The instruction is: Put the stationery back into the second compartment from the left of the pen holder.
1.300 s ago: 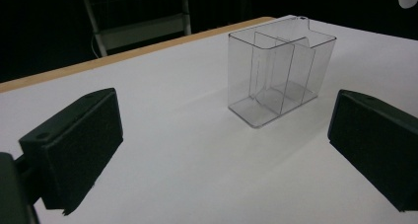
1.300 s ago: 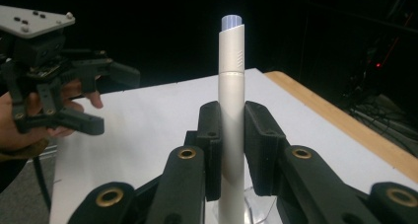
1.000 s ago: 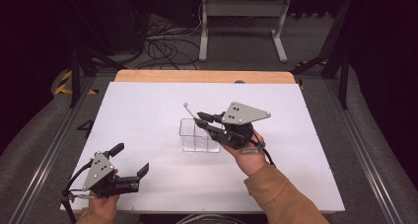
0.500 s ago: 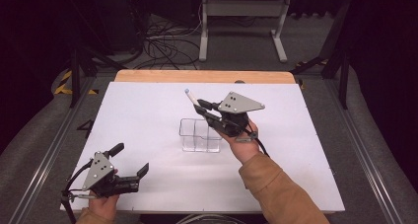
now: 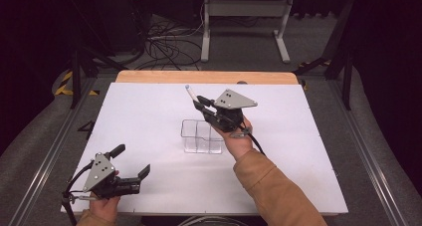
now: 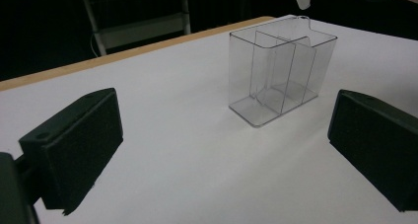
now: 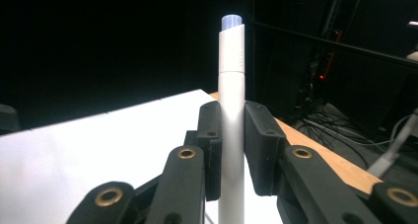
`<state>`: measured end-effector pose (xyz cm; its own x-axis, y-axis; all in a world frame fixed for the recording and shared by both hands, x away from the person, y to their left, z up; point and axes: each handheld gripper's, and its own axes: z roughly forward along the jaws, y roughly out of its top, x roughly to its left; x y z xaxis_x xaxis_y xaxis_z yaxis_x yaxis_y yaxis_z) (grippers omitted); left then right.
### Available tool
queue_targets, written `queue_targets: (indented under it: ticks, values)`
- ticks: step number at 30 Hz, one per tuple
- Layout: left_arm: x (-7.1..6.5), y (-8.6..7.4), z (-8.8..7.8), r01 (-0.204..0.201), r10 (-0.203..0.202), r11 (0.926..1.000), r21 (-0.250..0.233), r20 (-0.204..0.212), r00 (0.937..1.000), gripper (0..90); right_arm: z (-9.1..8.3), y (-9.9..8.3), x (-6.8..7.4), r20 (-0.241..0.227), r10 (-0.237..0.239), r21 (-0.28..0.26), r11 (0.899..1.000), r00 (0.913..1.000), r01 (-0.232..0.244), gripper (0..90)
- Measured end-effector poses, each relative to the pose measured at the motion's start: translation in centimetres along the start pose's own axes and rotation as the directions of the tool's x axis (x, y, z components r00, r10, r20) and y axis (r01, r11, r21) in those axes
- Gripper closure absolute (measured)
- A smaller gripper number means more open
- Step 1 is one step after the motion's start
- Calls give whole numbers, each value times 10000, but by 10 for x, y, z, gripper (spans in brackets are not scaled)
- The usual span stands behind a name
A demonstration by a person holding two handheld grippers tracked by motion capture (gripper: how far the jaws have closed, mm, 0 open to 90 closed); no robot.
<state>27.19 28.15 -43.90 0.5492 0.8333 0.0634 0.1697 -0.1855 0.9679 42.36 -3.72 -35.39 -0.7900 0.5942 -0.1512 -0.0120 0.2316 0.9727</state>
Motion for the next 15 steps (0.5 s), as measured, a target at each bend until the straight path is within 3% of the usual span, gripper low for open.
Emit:
queue_targets:
  ticks: [2, 7, 11, 15]
  values:
    - [0, 0, 0, -3, 3, 10000, -2, 0, 10000, 11, 3, -2, 0, 152, -150, 100, 9998, 9998, 148, 783]
    - [0, 0, 0, -12, 12, 10000, 24, 10, 10000, 11, 6, -4, 1, 115, 33, 129, 9999, 9999, -34, 782]
    - [0, 0, 0, -35, 35, 10000, 2, 21, 10000, 11, 8, -5, 0, -492, 601, 61, 9982, 9970, -599, 782]
    - [0, 0, 0, -35, 35, 10000, -4, 20, 10000, 11, 10, -6, 2, -540, 572, 97, 9983, 9969, -567, 783]
